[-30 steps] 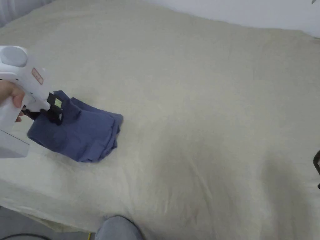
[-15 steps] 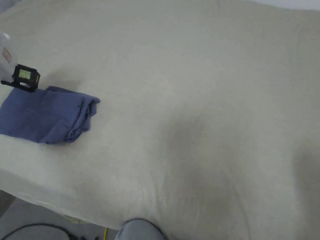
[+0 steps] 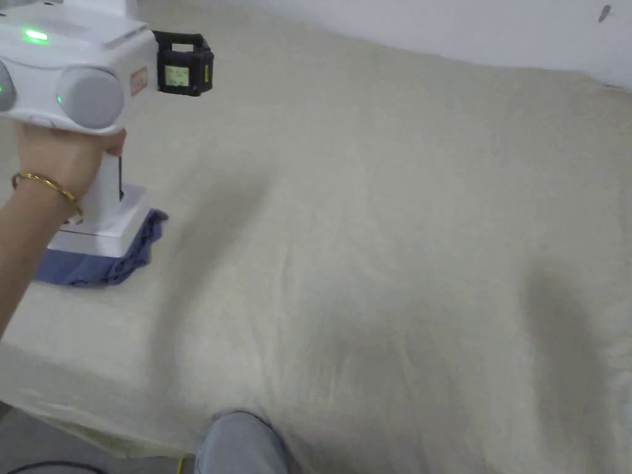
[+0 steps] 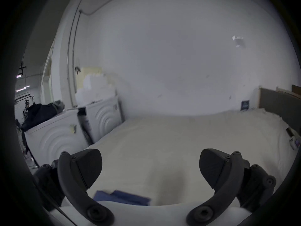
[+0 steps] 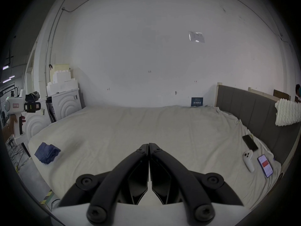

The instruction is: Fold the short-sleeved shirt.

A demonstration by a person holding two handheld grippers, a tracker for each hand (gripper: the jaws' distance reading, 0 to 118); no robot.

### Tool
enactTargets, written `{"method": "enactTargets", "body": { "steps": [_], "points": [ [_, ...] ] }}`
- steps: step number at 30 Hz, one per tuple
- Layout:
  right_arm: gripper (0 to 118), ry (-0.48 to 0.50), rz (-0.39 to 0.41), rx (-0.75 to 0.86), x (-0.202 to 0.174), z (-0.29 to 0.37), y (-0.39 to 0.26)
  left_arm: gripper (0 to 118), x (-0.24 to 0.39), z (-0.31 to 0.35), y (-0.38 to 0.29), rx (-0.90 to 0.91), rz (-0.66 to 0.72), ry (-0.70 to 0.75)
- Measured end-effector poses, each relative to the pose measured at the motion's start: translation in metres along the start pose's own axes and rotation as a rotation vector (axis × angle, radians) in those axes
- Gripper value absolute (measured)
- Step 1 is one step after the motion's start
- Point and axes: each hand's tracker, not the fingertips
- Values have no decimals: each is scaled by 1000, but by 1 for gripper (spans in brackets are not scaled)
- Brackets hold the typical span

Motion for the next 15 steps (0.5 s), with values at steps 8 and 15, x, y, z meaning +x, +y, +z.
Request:
{"method": "enactTargets", "body": {
  "steps": [8,15],
  "points": [
    [0,-32,-28,67,43,21,9,118,130,51,-30,44,94,-135],
    [0,-88,14,96,67,34,-2,82,190,91,-56,77,92,-215]
  ]
}}
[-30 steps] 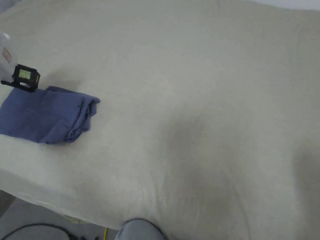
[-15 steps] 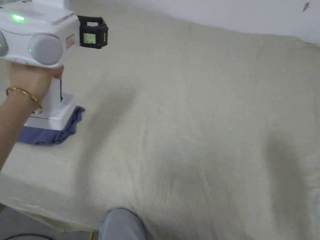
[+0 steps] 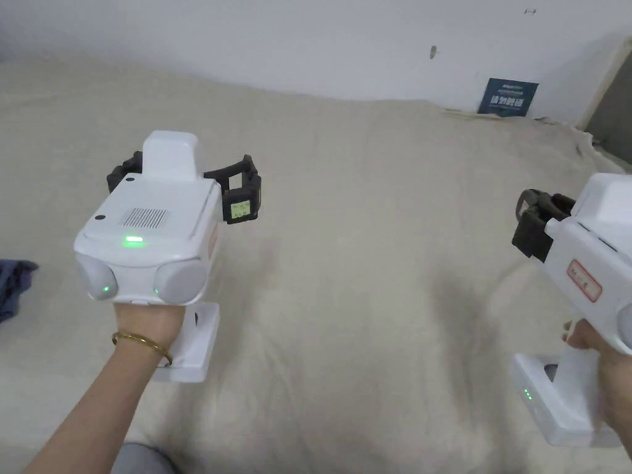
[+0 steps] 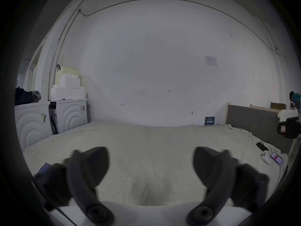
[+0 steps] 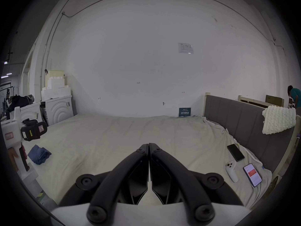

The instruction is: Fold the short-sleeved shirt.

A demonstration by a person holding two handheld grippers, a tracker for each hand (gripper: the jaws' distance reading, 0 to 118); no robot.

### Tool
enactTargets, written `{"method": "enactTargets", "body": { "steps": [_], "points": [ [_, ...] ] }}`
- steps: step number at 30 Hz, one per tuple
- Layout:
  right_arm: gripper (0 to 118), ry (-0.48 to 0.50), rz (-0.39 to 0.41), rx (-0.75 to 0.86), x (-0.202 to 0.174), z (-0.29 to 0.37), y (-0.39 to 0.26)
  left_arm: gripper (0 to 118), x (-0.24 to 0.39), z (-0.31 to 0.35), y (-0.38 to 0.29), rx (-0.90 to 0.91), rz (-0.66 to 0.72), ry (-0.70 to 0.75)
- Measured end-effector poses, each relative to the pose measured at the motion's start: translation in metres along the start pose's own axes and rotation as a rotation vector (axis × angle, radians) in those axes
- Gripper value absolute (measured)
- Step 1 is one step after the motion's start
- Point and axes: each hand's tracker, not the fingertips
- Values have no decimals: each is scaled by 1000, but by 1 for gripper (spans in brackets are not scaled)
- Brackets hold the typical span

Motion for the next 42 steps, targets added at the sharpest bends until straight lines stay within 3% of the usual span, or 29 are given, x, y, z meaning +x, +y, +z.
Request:
{"method": "enactTargets", "body": {
  "steps": [4,5,6,7,8,19,42],
  "points": [
    [0,-22,0,22,4,11,-13,57,11,5,-7,-4,-13,-28],
    [0,-30,0,29,3,14,-16,43,13,6,-8,-4,-4,-35],
    [0,-36,4,31,1,15,-18,19,15,8,-10,5,-2,-31],
    [0,-41,8,31,1,16,-22,7,17,9,-11,10,-6,-24],
    [0,-43,12,33,-1,17,-26,3,18,10,-12,13,-12,-18],
    [0,-34,-20,1,-13,24,-56,0,31,13,-30,-62,-51,-55],
    [0,-25,8,4,-23,31,-59,0,15,36,-51,-85,-57,-53]
  ]
}}
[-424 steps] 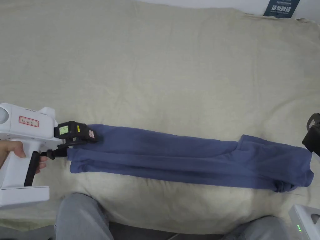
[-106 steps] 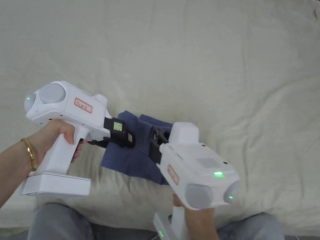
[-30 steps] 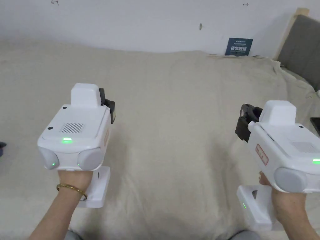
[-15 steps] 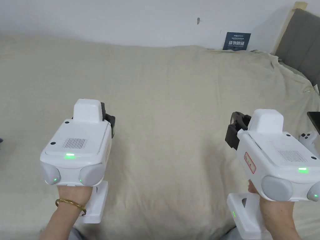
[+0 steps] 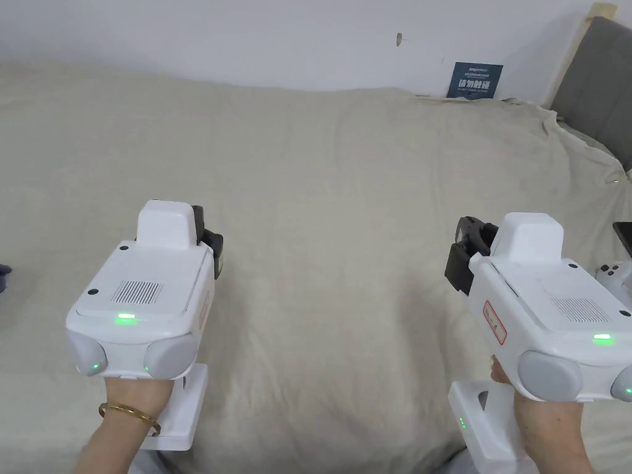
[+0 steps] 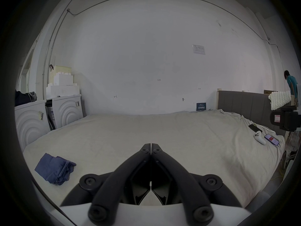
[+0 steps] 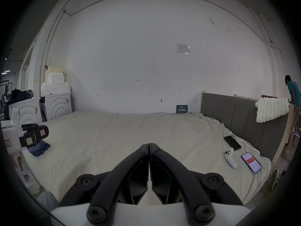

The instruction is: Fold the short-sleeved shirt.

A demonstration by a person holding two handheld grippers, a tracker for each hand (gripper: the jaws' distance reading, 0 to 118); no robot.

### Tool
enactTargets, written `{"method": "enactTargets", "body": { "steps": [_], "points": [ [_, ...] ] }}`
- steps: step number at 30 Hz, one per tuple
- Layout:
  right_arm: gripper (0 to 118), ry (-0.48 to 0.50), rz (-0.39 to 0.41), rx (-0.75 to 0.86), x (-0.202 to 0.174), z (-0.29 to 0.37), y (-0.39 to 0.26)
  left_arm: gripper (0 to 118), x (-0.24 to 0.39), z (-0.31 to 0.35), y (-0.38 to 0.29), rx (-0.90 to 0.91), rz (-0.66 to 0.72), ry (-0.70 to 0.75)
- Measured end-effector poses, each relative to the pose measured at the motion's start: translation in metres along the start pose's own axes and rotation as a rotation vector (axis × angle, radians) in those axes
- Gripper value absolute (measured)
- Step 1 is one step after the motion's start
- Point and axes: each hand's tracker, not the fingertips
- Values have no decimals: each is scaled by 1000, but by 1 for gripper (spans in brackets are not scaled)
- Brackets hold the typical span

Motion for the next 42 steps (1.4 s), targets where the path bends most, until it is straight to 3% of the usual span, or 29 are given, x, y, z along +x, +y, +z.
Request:
{"method": "enactTargets", "body": {
  "steps": [42],
  "points": [
    [0,2,-14,16,-9,12,9,0,5,2,1,9,-30,3]
  ]
}}
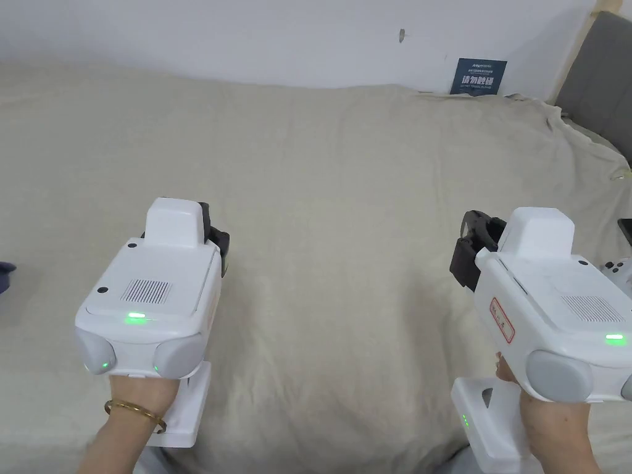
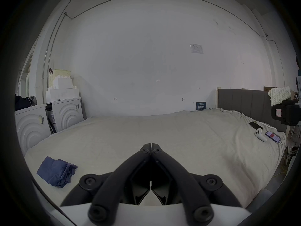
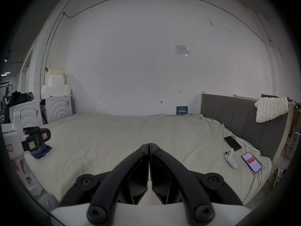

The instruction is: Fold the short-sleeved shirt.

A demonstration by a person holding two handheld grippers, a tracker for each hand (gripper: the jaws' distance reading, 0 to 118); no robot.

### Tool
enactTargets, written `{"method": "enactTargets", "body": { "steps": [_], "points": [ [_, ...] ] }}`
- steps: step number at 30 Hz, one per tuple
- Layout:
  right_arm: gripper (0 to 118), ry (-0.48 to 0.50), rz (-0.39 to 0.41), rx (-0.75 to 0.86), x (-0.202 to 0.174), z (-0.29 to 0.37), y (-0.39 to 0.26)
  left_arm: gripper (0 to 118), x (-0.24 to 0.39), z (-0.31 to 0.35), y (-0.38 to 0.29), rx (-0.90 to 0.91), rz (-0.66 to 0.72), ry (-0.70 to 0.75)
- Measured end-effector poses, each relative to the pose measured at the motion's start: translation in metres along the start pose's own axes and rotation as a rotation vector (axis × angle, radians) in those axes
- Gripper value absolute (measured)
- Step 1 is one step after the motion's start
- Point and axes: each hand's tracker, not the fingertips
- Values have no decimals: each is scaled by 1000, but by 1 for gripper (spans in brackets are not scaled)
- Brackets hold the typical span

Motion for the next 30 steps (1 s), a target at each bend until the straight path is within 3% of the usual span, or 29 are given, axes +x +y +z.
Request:
{"method": "enactTargets", "body": {
  "steps": [30],
  "points": [
    [0,-11,-9,14,8,4,0,0,6,2,3,15,-13,-10]
  ]
}}
